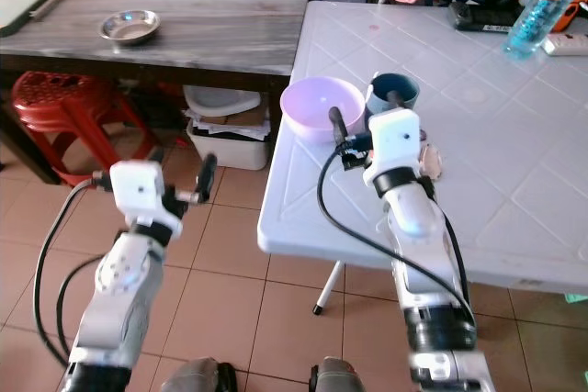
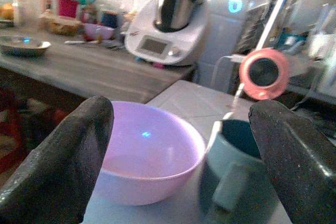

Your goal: Setting the table

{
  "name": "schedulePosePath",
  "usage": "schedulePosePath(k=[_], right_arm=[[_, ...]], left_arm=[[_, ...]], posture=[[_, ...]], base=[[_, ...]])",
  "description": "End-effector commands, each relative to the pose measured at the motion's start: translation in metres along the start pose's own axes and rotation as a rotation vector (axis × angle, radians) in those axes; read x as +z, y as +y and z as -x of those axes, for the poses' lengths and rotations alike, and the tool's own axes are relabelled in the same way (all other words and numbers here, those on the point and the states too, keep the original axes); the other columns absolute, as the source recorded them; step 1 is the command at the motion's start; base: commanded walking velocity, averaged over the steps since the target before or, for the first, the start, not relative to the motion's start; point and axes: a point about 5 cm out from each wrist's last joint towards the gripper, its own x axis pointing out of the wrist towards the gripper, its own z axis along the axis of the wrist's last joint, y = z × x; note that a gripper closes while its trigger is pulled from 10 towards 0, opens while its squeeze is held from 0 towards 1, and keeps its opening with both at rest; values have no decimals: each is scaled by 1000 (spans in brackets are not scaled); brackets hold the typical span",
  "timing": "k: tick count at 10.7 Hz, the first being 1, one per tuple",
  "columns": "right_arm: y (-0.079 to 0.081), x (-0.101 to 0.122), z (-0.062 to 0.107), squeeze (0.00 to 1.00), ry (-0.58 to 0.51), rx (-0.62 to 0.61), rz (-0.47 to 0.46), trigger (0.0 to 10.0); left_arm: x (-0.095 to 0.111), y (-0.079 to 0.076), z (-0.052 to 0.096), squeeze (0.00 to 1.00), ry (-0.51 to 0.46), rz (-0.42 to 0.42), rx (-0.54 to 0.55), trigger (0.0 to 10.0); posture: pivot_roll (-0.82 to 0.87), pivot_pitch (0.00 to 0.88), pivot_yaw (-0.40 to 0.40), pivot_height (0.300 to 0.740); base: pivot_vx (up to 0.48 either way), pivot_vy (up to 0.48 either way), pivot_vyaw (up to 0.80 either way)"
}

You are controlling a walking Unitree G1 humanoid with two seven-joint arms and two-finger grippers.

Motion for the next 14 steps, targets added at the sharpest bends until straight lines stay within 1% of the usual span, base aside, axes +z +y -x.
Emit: schedulePosePath(k=[1, 2, 3, 5, 6, 8, 9, 11, 12, 14], right_arm=[[5, 0, -10, 0, 31, 78, 6, 10000], [6, -1, -15, 0, 55, 106, 6, 10000], [7, 2, -28, 0, 72, 176, 13, 10000], [15, 4, -41, 0, 104, 314, 56, 10000], [15, 4, -46, 0, 118, 355, 82, 10000], [18, 5, -53, 0, 150, 448, 127, 10000], [16, 4, -59, 0, 184, 485, 161, 10000], [14, 3, -63, 0, 221, 549, 200, 10000], [10, 3, -66, 0, 235, 570, 209, 0], [6, 6, -71, 0, 250, 611, 252, 0]], left_arm=[[3, -2, 2, 0, 0, -5, -9, 10000], [4, -2, 3, 0, 1, -6, -7, 10000], [5, 0, 4, 0, 3, -7, -3, 10000], [7, 0, 4, 0, 5, -8, 1, 10000], [7, 1, 5, 0, 8, -6, 6, 10000], [5, 0, 8, 0, 29, 5, 6, 10000], [5, 1, 9, 0, 38, 6, 1, 10000], [4, 1, 8, 0, 48, 8, -2, 10000], [0, -1, 9, 0, 77, 9, -24, 10000], [-1, -1, 9, 0, 91, 8, -35, 10000]], posture=[[-53, 156, 33, 740], [-53, 158, 31, 740], [-48, 164, 31, 740], [-41, 172, 26, 740], [-40, 179, 24, 740], [-40, 194, 24, 740], [-42, 201, 22, 740], [-43, 202, 18, 740], [-40, 198, 15, 740], [-35, 190, 16, 740]], base=[[0, 0, 0], [0, 0, 0], [0, 0, 0], [0, 0, 0], [0, 0, 0], [0, 0, 0], [0, 0, 0], [0, 0, 0], [0, 0, 0], [0, 0, 0]])
